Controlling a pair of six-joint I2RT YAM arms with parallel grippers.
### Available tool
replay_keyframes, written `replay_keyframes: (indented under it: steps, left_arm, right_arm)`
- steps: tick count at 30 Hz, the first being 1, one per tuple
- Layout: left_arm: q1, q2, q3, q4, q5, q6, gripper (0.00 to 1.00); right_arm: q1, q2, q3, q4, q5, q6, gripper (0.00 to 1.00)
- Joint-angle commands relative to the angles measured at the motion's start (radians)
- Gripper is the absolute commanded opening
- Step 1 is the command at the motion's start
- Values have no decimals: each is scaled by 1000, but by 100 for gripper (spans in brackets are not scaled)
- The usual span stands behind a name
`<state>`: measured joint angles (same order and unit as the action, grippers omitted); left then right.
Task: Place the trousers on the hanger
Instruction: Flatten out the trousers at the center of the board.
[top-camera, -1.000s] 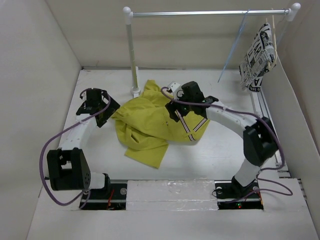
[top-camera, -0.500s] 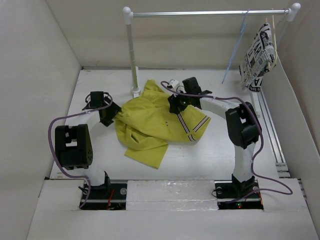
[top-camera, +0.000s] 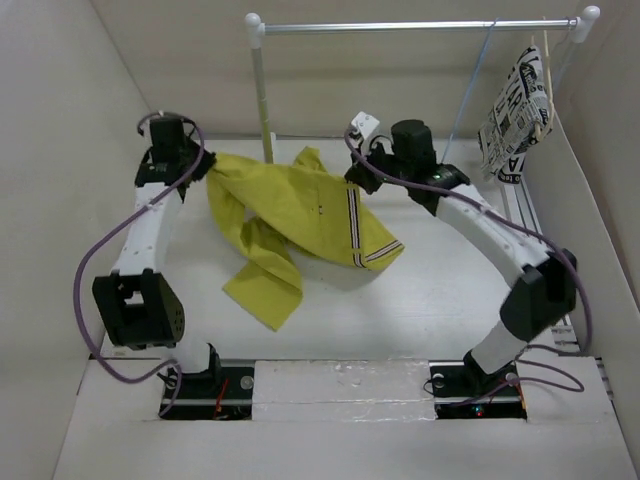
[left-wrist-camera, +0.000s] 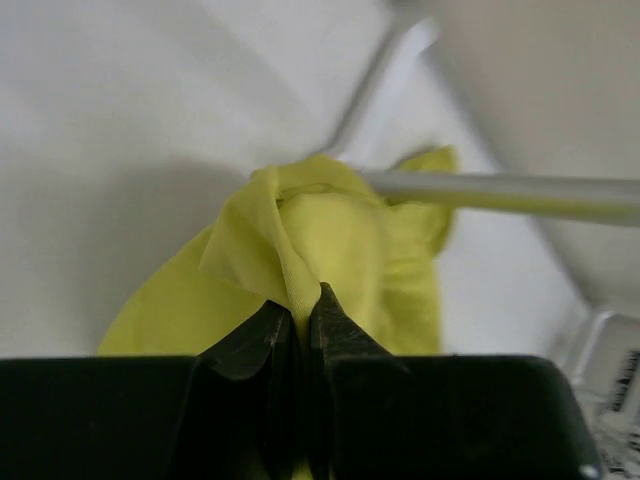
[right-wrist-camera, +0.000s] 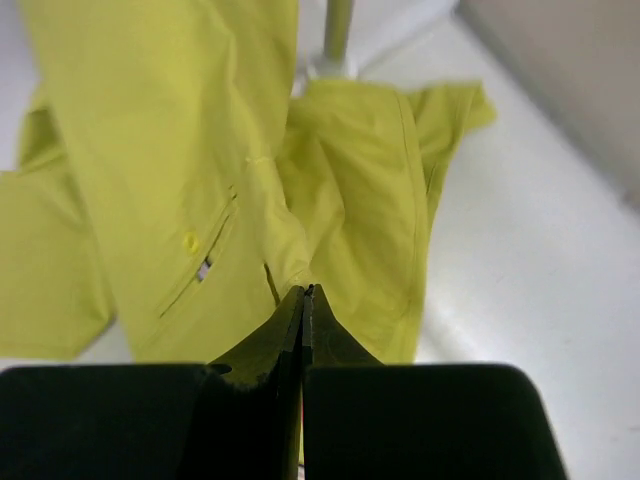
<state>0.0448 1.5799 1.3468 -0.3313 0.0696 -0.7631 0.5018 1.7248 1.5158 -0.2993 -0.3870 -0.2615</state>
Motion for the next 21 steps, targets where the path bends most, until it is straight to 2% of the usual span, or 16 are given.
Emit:
replay_keyframes:
  steps: [1, 4, 5, 7, 8, 9, 10, 11, 12, 14, 15, 16, 17, 18, 21]
  left_arm:
    - [6, -194, 218, -61, -100, 33, 0]
    - [6, -274, 265, -107, -139, 33, 0]
    - [6, -299, 255, -118, -151, 33, 0]
    - [6, -406, 165, -144, -211, 36, 0]
    - [6, -531, 8, -162, -297, 19, 0]
    - [6, -532, 6, -176, -298, 19, 0]
    - [6, -578, -45, -190, -322, 12, 4]
    - [6, -666, -154, -201, -377, 10, 12]
    - [6, -707, -203, -230, -405, 8, 32]
    - [-3, -760, -257, -300, -511, -7, 49]
    - [-26, -767, -261, -360, -536, -30, 64]
    - [-26, -774, -267, -367, -548, -27, 67]
    - [-43, -787, -258, -367, -571, -22, 68]
    - [-43, -790, -246, -355, -576, -13, 68]
    - [-52, -762, -180, -293, -559, 51, 69]
  right_arm:
    - [32, -227, 49, -64, -21, -27, 0]
    - [115, -394, -52, -150, -99, -39, 0]
    - [176, -430, -148, -167, -143, -39, 0]
    - [239, -535, -257, -207, -197, -22, 0]
    - [330, -575, -408, -256, -249, -24, 0]
    - [331, -587, -410, -292, -250, -24, 0]
    - [357, -593, -446, -322, -259, -28, 0]
    - [400, -594, -507, -354, -262, -36, 0]
    - [415, -591, -526, -388, -250, -48, 0]
    - [415, -576, -546, -492, -169, -45, 0]
    - [415, -579, -548, -514, -130, -15, 2]
    - [415, -588, -546, -521, -63, 1, 10]
    - [415, -593, -540, -523, -32, 11, 24]
    - [400, -596, -522, -523, -4, 39, 47]
    - [351, -602, -496, -482, 69, 91, 69]
